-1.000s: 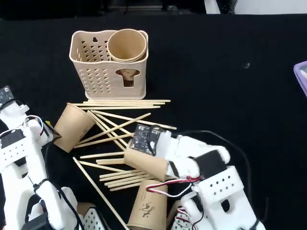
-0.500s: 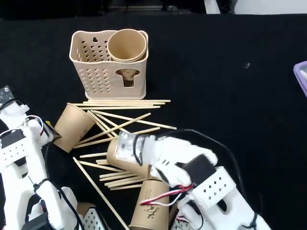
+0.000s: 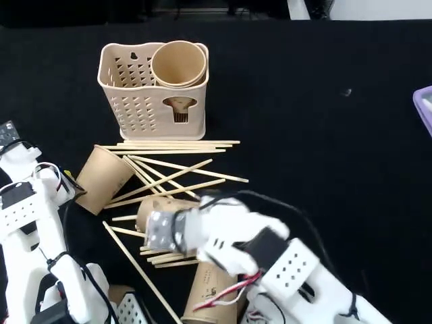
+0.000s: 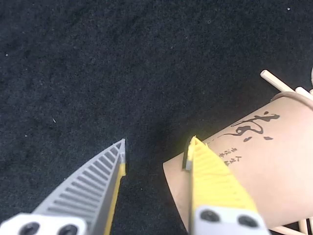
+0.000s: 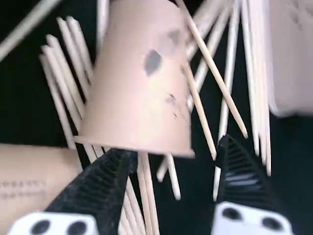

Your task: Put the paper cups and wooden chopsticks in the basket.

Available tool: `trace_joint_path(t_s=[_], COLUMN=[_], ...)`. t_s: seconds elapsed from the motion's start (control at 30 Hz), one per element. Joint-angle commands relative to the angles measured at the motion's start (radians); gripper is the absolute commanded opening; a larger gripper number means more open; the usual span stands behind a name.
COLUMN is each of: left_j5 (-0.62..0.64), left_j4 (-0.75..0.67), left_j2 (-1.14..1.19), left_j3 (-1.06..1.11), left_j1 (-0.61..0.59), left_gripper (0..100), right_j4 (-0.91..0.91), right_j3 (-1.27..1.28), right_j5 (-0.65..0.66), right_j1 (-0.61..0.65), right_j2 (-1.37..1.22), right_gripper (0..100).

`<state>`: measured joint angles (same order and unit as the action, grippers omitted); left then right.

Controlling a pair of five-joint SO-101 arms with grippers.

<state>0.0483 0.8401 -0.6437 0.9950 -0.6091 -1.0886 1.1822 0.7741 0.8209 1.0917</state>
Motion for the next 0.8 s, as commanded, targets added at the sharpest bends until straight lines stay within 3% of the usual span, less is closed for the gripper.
trace_joint_path(t_s=[0.0,0.2,0.33,0.5,0.6,0.77], left_j5=[0.008,0.006,0.006,0.006,0.006,0.006], left_j4=[-0.009,-0.011,-0.011,-0.012,-0.012,-0.012], left_j2=[-0.02,-0.018,-0.02,-0.02,-0.018,-0.017], left_j3=[-0.004,-0.004,-0.004,-0.004,-0.004,-0.004], left_j1=[-0.01,-0.01,-0.01,-0.01,-0.01,-0.01], left_gripper=[21,21,21,21,21,21], right_j4=[0.091,0.092,0.046,-0.095,-0.181,-0.224], right_j3=[0.035,0.025,-0.056,-0.252,-0.38,-0.636], right_j5=[-0.009,-0.011,-0.066,-0.201,-0.239,-0.315], right_j1=[0.058,0.058,0.051,0.012,-0.063,-0.298], right_j2=[0.012,0.015,0.016,0.016,0.016,0.002], right_gripper=[23.7,20.5,1.1,1.2,1.1,1.1])
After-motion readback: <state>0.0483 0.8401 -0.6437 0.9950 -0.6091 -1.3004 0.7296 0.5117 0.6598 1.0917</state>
